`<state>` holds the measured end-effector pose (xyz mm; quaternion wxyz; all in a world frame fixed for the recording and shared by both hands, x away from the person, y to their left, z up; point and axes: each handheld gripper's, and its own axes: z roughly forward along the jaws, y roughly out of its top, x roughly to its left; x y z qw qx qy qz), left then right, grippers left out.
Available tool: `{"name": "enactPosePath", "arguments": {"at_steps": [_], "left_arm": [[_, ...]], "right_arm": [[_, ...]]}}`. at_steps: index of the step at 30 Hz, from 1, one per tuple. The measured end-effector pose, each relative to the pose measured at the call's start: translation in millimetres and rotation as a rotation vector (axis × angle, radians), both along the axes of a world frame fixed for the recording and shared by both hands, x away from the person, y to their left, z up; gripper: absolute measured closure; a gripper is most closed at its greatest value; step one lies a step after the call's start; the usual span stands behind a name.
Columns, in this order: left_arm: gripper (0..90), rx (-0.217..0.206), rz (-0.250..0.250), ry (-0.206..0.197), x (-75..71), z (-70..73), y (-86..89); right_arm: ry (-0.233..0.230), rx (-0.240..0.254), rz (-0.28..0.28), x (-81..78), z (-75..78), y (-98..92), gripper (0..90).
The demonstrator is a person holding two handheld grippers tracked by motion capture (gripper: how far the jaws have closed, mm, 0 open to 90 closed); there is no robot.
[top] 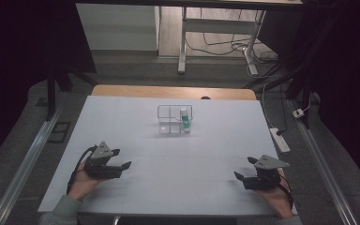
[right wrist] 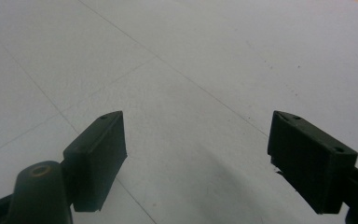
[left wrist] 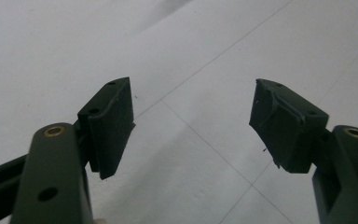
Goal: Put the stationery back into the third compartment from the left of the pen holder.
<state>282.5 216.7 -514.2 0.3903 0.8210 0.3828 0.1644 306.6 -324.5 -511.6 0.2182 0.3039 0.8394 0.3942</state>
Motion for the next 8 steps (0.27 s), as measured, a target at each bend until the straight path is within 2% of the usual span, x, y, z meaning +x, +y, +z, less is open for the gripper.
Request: {"name": "enactPosePath", "arguments": {"at_steps": [8], "left_arm": [[29.6, 0.003, -0.002, -0.001, -0.3, -0.4, -0.2]], "right_arm": [[-0.004, -0.004, -0.001, -0.6, 0.4, 0.6, 19.5]]}}
